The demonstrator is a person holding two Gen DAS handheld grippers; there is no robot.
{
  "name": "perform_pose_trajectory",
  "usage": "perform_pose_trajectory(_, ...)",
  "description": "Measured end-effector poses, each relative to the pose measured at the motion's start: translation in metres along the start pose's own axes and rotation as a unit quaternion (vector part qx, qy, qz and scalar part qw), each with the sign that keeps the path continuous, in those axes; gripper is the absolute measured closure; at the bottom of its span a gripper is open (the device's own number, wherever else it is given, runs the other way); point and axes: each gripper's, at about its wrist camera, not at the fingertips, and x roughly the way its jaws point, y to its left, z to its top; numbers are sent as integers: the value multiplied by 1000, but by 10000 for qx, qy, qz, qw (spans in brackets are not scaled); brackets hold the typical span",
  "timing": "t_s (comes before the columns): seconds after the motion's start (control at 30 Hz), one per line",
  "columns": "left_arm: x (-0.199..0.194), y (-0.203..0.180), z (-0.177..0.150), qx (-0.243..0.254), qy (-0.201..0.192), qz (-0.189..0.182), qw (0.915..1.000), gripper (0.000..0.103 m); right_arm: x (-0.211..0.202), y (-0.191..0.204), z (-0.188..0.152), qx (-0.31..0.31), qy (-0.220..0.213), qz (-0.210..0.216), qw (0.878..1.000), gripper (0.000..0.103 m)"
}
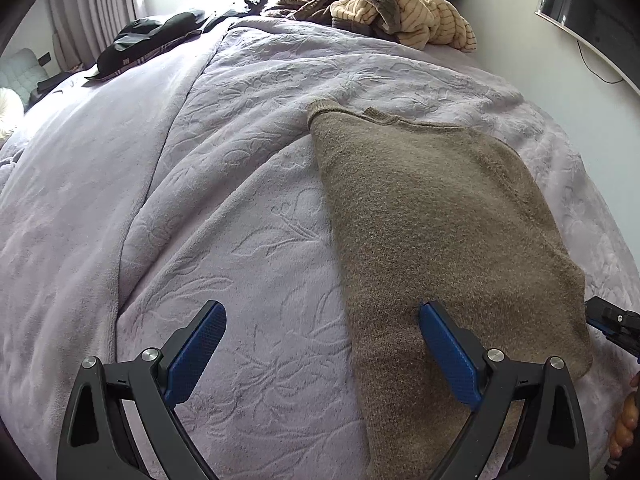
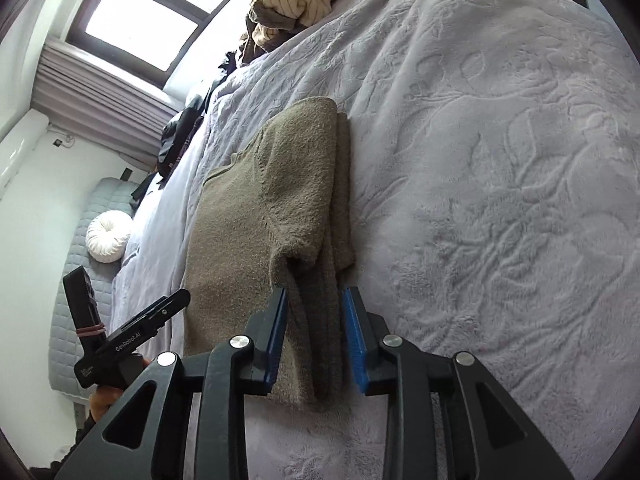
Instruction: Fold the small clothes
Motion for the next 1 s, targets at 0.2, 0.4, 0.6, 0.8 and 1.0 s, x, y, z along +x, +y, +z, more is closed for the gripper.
perform_pose_trajectory(0.2,-2,1,0,-68,58,-5,10000,5,-4,-2,-2,18,-6,-35,10000,51)
perform_pose_trajectory(0.4,-4,0,-1,-35,25,10,10000,1,-8,-6,-6,20,30,-46,10000,45)
perform_pose_trajectory(0.6,-8,-3,-2,176,0,2,9998,1,-7,-3,-7,3,50,-44,10000,37)
perform_pose_trajectory(0.8,2,12,-4,-99,342,-471,9983,1,-2,-2,2,41,55,-31,10000,37)
perform_pose_trajectory(1.0,5,22,-1,-406,486,-906,9939,1,2,-6,15,132,46,41,9999,37)
